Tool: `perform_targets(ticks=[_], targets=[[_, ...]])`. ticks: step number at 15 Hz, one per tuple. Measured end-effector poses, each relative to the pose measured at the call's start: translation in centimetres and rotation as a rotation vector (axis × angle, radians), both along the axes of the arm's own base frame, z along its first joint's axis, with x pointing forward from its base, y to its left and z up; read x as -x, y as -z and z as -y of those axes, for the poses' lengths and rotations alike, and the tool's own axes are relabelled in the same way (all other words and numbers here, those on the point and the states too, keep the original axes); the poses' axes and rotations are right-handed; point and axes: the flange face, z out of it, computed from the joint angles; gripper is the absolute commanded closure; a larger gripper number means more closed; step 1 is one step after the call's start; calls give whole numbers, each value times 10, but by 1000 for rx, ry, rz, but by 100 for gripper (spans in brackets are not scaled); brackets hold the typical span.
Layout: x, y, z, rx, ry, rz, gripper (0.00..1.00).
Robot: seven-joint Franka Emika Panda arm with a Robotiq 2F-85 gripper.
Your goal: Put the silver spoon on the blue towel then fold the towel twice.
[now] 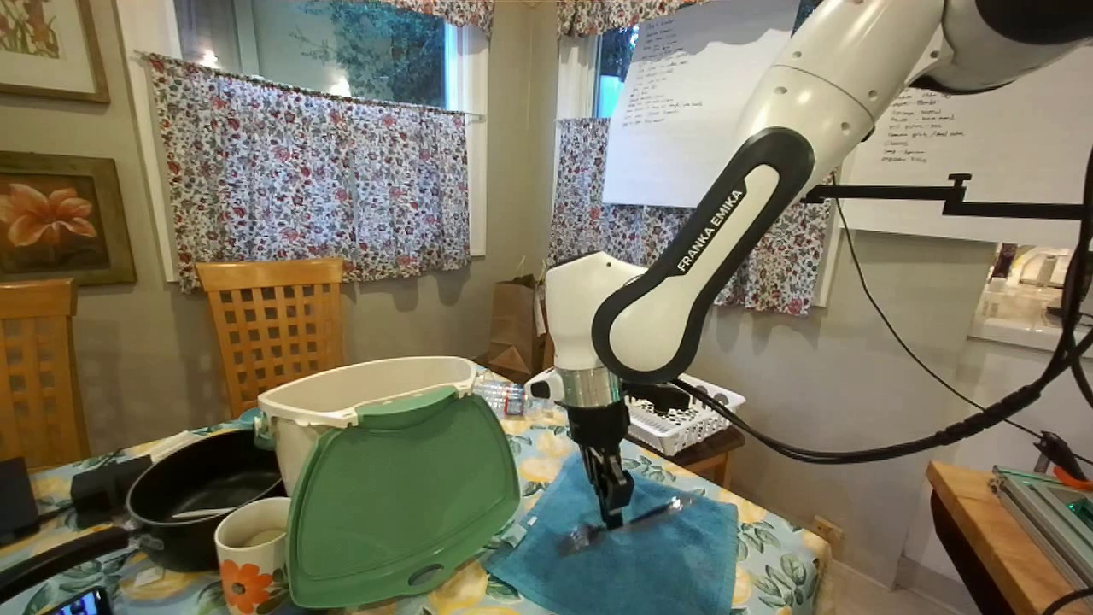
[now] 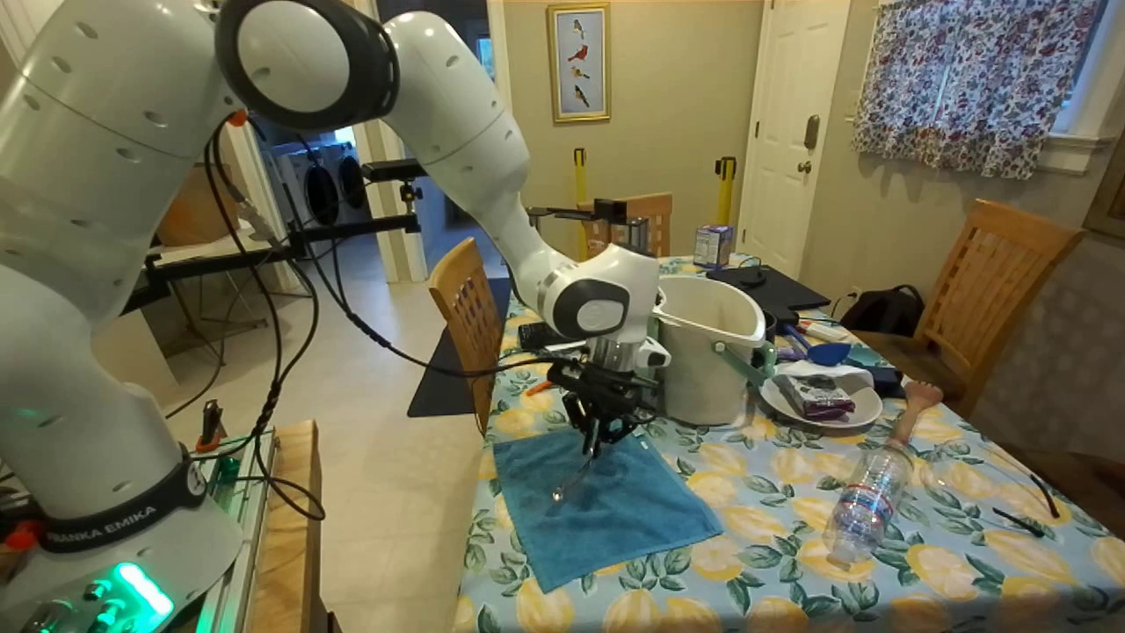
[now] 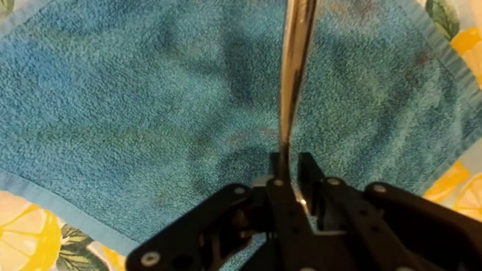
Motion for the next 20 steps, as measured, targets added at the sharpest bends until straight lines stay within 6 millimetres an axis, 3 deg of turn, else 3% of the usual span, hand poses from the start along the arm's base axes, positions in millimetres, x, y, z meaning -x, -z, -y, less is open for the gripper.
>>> perform_targets(ticks=[5, 8, 12, 15, 20], targets=[[-2, -3, 3, 4, 5, 7, 17], [-11, -15, 22, 28, 79, 60, 1], [-24, -40, 91, 84, 271, 169, 0], [-26, -47, 139, 129, 431, 206, 0], [-33, -37, 181, 154, 699, 224, 0]])
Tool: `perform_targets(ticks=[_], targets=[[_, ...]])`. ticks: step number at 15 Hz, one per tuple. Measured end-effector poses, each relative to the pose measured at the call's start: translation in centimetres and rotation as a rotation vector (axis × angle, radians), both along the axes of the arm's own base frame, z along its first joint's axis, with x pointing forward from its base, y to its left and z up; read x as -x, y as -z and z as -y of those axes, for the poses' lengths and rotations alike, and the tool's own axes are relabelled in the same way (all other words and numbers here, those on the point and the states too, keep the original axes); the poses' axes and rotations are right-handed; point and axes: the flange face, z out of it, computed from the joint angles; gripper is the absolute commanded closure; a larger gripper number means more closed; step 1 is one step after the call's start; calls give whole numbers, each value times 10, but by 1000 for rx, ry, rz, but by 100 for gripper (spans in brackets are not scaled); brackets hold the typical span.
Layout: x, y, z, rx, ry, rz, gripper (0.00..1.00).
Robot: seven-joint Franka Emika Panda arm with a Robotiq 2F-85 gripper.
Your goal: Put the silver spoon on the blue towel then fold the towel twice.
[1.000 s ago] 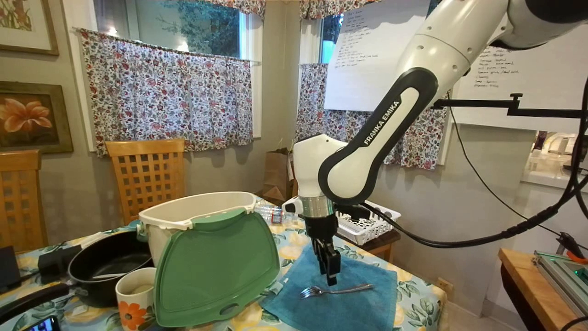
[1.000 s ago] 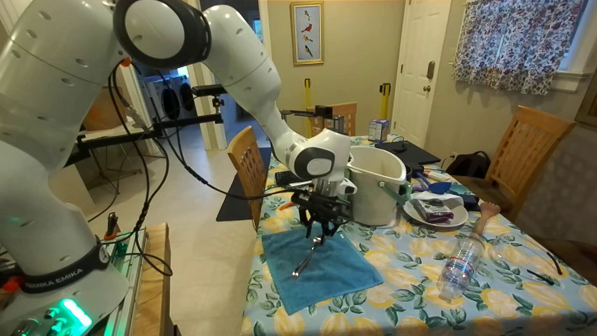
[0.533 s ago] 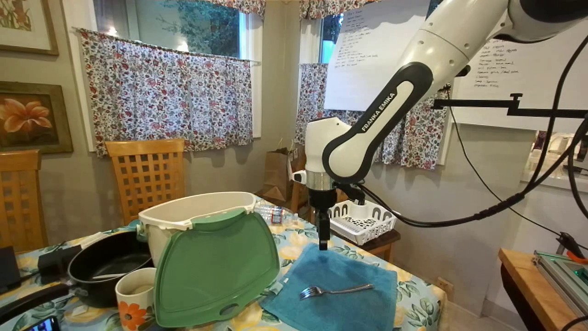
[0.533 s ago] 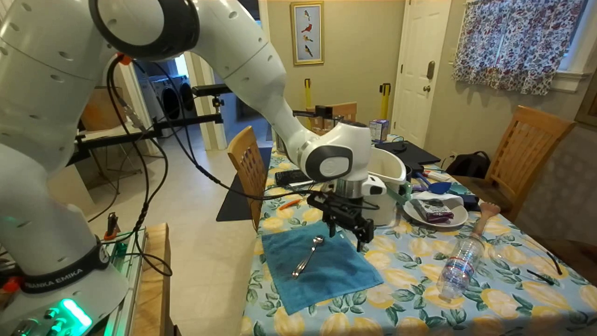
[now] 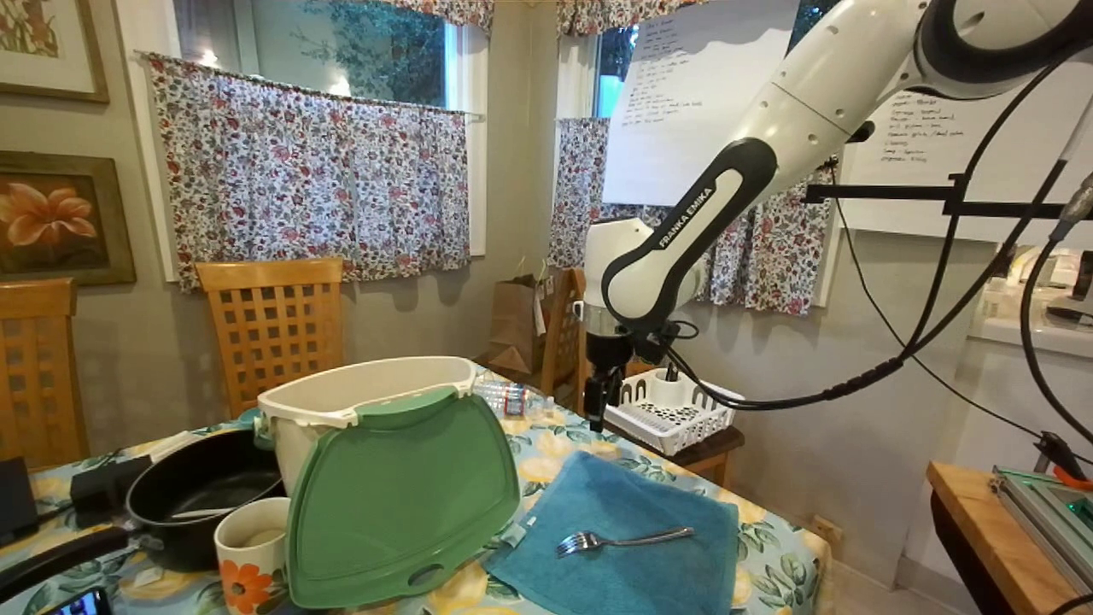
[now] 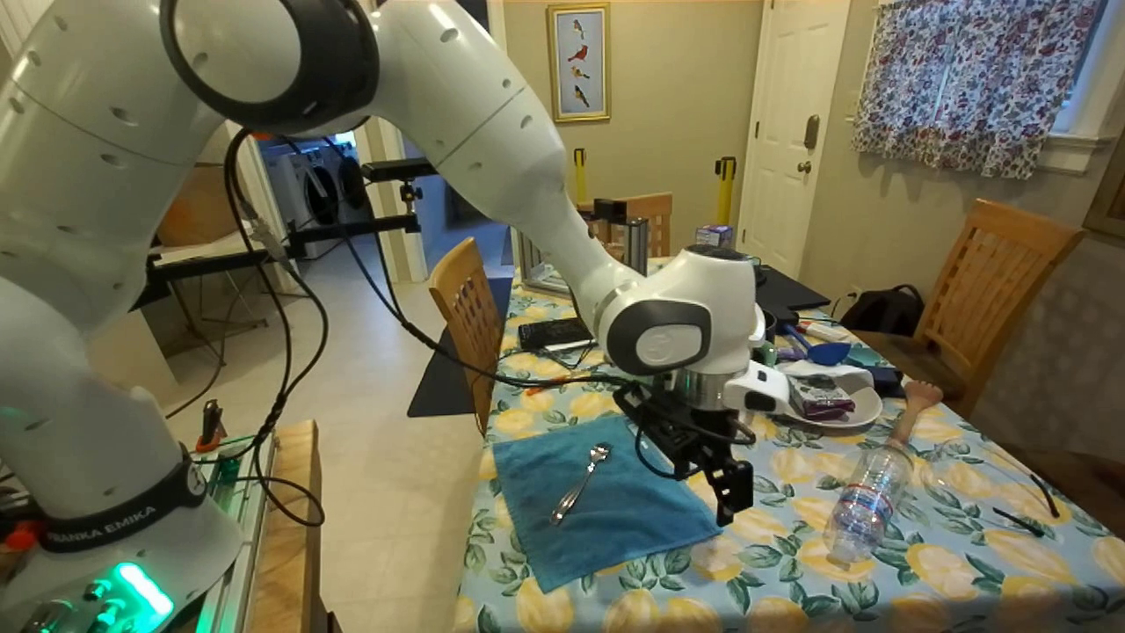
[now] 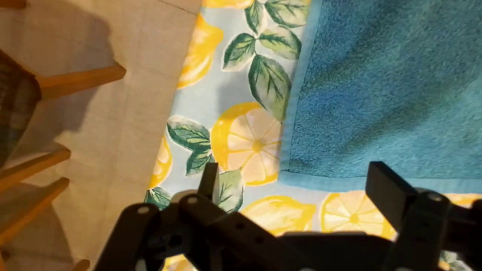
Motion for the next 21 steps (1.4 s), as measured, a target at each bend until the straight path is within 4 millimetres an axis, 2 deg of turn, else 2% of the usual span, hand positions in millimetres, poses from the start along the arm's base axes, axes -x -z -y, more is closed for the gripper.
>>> perform_targets(ticks=[5, 11, 15, 21], targets=[[-12, 15, 3, -38, 66, 7, 0], [-8, 20, 13, 27, 203, 6, 0], [-10, 32, 7, 43, 284, 9, 0], [-20, 49, 2, 41, 308, 38, 0]])
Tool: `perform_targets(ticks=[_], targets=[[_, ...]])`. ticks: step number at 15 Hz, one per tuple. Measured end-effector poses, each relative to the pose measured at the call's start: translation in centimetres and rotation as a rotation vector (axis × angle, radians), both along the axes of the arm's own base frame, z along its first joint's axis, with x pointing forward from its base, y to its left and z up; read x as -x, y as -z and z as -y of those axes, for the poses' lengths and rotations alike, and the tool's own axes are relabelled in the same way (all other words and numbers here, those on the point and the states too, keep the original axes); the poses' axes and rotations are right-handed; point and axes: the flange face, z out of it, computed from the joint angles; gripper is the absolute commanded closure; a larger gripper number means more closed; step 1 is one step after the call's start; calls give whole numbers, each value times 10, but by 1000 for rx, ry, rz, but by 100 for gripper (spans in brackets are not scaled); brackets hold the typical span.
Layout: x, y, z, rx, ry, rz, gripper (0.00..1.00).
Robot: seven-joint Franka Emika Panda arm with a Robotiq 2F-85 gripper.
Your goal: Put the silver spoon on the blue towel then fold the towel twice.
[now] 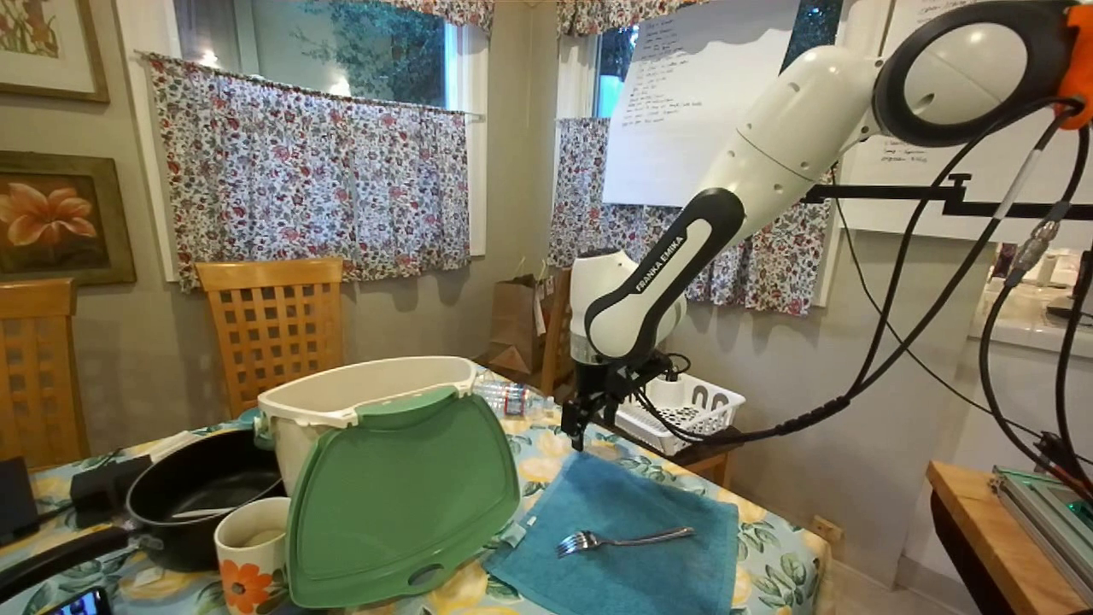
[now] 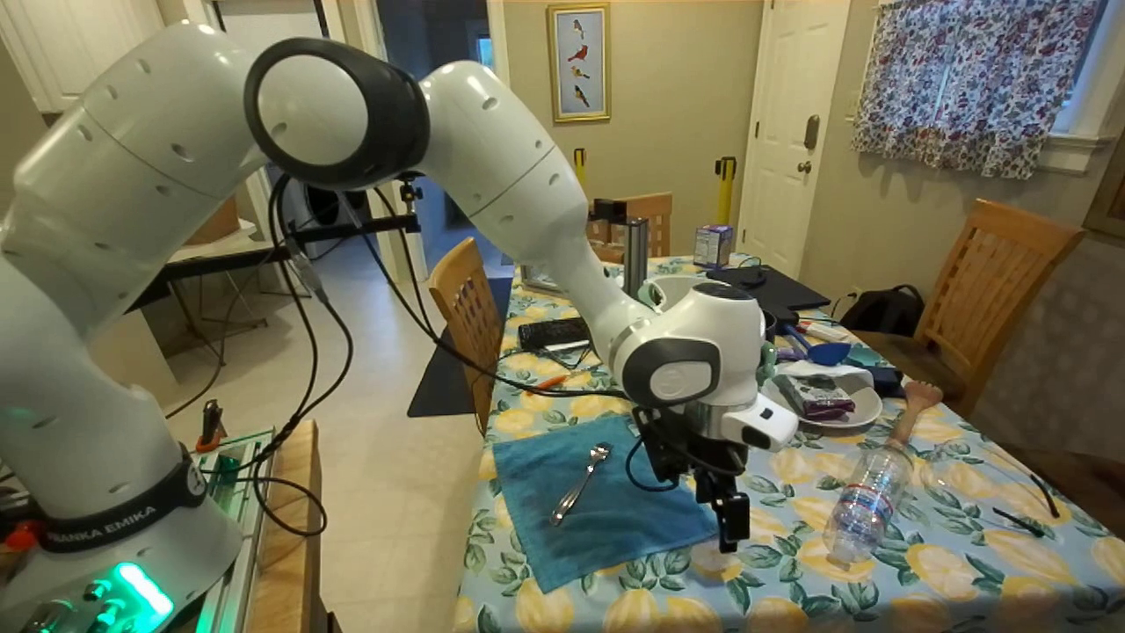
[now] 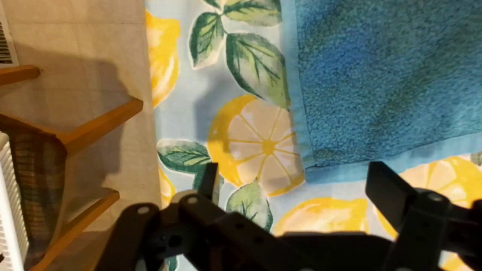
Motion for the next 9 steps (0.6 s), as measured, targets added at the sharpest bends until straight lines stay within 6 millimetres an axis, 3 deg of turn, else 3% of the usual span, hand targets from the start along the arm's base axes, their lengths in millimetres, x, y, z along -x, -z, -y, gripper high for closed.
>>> perform_targets(ticks=[5, 9], targets=[[-6, 10, -3, -5, 12, 31, 1], [-10, 17, -6, -14, 16, 34, 18]])
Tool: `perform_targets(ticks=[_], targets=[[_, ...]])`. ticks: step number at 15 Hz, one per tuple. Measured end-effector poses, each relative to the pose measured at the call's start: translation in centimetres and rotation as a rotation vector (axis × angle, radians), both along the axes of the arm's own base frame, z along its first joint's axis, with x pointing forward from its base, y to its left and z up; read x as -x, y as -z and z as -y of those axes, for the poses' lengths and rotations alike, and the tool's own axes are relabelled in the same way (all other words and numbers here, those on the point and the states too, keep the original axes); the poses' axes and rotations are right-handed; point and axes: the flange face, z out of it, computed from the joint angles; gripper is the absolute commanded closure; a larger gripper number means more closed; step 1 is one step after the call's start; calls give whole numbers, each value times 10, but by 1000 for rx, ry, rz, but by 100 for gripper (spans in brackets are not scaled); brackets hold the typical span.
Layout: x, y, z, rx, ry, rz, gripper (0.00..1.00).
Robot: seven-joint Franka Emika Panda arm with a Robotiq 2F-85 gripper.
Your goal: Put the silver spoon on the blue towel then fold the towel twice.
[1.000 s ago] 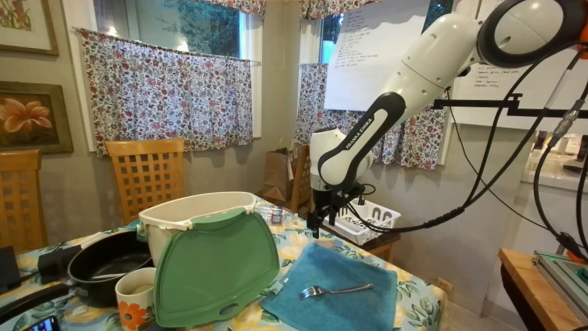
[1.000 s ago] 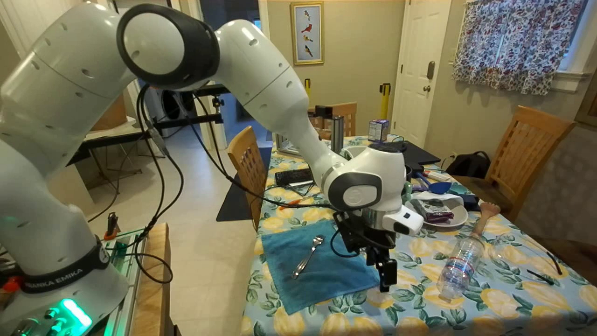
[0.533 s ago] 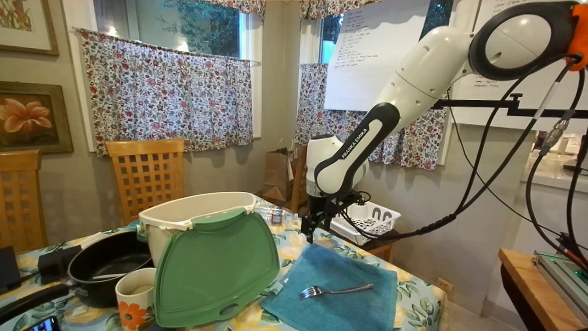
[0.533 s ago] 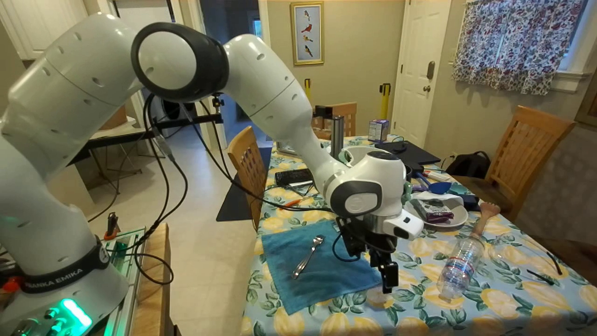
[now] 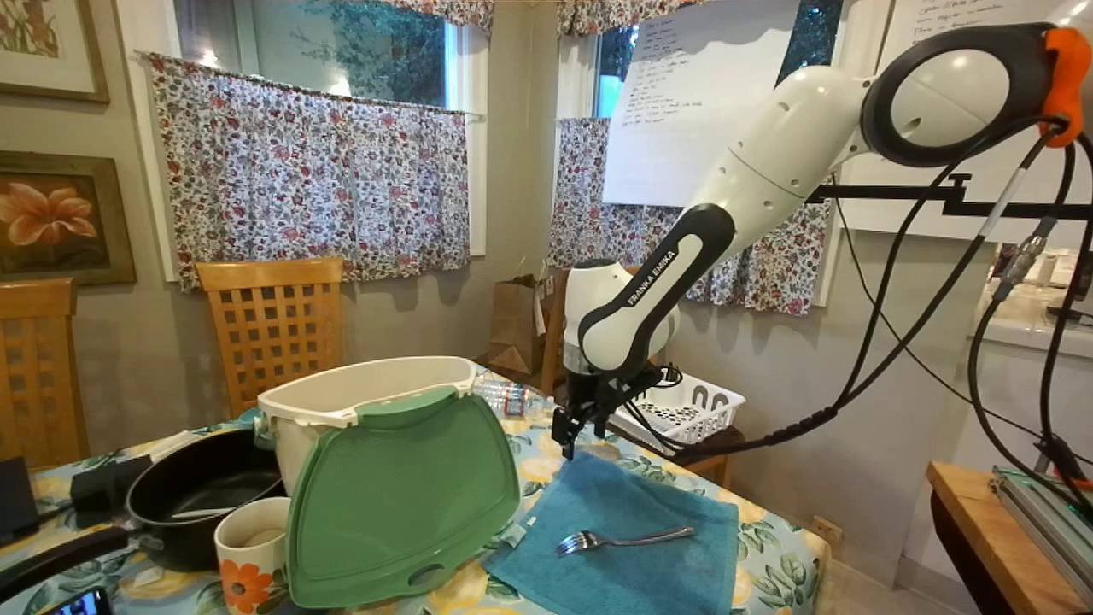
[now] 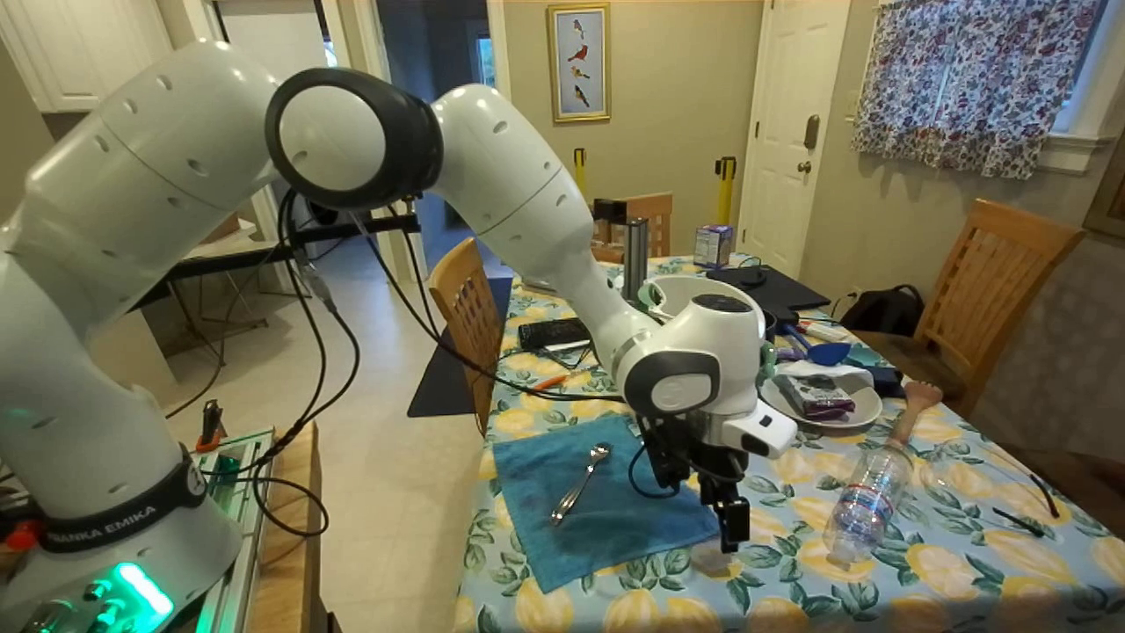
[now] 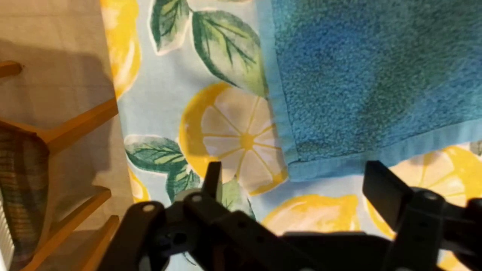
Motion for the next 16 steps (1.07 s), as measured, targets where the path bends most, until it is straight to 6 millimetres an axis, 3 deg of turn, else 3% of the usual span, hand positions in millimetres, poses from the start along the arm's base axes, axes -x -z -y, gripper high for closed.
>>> perform_targets(ticks=[7, 13, 16], targets=[[-6, 6, -5, -6, -2, 8, 16], [-10, 7, -9, -20, 14, 6, 28], [-10, 6, -9, -28, 41, -10, 45]])
